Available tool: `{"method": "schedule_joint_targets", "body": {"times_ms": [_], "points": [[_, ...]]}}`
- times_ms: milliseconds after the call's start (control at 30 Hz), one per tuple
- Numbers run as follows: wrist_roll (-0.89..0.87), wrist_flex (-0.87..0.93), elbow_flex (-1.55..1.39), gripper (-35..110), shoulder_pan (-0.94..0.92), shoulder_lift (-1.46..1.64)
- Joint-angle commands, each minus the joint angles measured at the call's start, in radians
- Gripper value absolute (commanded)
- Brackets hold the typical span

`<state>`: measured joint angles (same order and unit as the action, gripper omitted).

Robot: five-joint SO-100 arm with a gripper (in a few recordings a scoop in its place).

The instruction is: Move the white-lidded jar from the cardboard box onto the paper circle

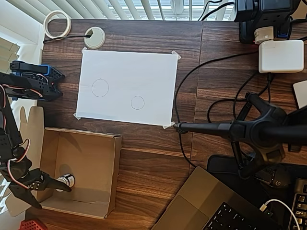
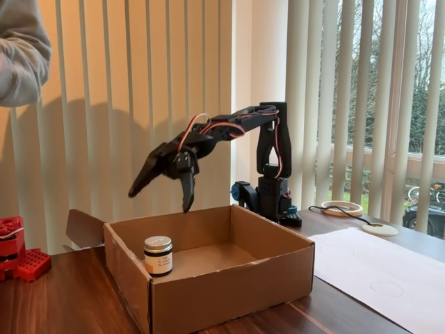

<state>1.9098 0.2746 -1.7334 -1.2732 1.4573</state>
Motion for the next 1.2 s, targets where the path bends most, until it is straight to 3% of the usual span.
{"method": "schedule_joint_targets", "body": {"times_ms": [0,333,533,1167], "points": [[-0.038,-0.018,0.095,55,0.003,0.029],[-0.229,0.058,0.049,54,0.009,0.064],[-0.103,0.202,0.049,53,-0.057,0.035],[0.057,0.255,0.114,53,-0.081,-0.169]]}}
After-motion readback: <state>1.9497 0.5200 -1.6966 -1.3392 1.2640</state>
